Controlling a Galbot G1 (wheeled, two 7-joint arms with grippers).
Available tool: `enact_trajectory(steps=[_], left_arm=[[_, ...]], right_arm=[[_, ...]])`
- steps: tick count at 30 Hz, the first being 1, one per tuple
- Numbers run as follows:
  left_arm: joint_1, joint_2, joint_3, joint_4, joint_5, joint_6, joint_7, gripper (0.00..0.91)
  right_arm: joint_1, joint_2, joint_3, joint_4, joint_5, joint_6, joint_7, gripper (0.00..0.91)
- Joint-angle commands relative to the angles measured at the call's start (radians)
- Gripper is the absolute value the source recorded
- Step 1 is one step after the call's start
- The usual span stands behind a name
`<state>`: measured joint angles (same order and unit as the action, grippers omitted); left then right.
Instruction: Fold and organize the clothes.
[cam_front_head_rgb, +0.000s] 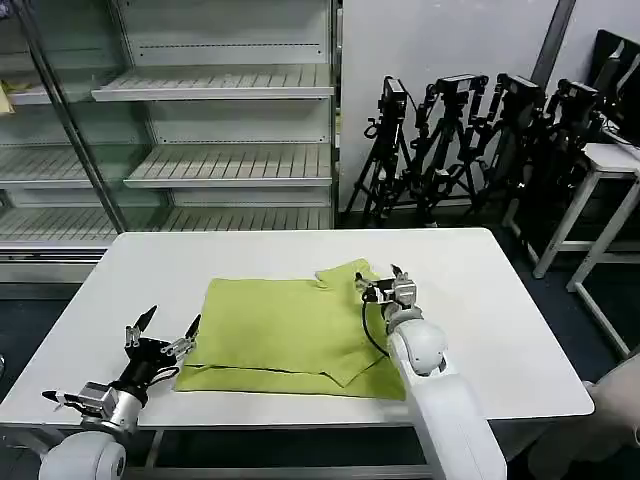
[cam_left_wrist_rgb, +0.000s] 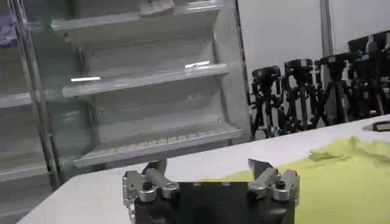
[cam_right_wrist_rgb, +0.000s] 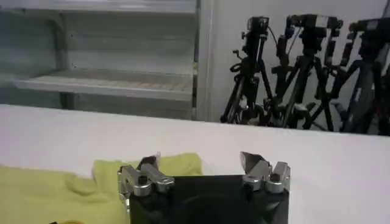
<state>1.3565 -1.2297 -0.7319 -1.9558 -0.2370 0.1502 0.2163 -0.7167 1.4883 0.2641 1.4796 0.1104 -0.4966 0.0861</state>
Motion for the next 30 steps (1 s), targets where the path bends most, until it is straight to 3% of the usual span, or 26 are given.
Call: enact_trajectory(steps=[1,6,12,17,20,30], left_arm=[[-0.033,0.032,0.041,0.004,-0.027,0.017,-0.012,0.907],[-0.085,0.058,0.082,0.043,-0.037,0.05,-0.025,0.907],[-0.195,0.082,0.165,0.116,-0.09,0.137,-0.097,0.907],[-0.356,0.085,0.252,0.225,-0.26,0.334,-0.195,0.907],[-0.422,0.078,0.281,0.298,-0.256,0.292,-0.192,0.907],[-0.566,0.069,0.316,0.505,-0.184,0.296,-0.166,0.907]], right_arm=[[0.073,0.04,-0.01,-0.089,-0.077,-0.028,-0.004,0.907],[0.099,0.048,-0.01,-0.12,-0.079,-0.079,0.027,0.907],[0.096,0.046,-0.01,-0.13,-0.067,-0.08,0.023,0.907],[0.082,0.047,-0.014,-0.119,-0.057,-0.08,0.024,0.907],[0.071,0.039,-0.007,-0.107,-0.036,-0.051,-0.015,0.907],[0.095,0.04,-0.012,-0.124,-0.026,-0.042,-0.009,0.907]])
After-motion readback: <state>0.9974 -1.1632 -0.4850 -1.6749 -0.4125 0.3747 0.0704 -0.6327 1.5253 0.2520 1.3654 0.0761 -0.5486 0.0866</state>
